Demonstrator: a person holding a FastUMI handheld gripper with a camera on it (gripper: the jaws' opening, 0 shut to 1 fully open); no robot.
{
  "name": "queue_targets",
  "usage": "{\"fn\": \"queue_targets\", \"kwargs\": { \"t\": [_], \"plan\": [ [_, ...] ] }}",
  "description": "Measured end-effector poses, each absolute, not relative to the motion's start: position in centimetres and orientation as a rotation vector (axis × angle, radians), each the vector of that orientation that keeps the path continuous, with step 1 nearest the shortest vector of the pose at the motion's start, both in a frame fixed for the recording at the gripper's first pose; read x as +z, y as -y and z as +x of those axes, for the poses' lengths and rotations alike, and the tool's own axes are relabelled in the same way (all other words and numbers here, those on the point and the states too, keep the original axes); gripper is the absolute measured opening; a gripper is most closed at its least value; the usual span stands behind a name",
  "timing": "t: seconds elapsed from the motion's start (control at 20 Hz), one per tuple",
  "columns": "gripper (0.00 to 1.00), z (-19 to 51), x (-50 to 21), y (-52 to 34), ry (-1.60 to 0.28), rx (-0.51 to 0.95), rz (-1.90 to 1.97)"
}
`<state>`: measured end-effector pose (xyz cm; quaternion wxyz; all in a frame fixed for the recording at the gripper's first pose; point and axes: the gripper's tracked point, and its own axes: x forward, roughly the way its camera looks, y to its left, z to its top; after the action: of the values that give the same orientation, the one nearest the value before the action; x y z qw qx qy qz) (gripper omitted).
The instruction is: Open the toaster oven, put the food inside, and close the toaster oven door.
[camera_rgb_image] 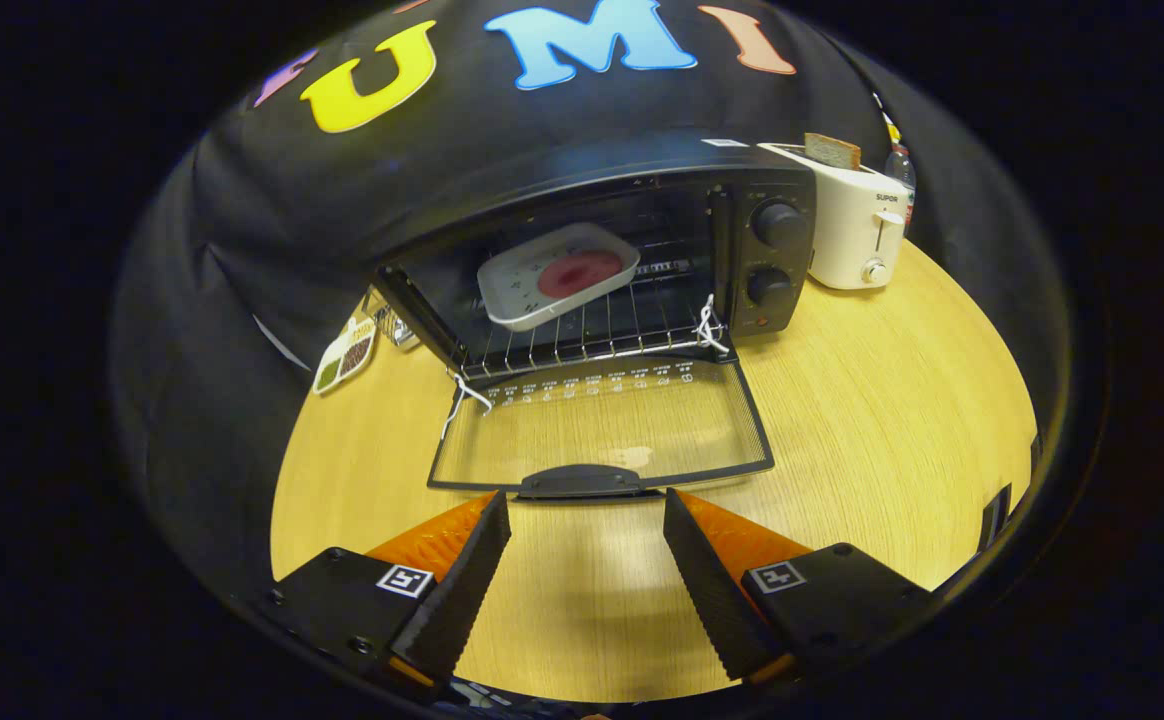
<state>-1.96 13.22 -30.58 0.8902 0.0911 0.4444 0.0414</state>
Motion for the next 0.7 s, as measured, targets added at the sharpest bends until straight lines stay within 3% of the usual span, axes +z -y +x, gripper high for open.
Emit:
{"fn": "queue_targets", "kwargs": {
  "t": [0.7],
  "plan": [
    [0.99, -1.9, -37.8, -13.0, -1.065, -0.019, 0.021]
  ]
}}
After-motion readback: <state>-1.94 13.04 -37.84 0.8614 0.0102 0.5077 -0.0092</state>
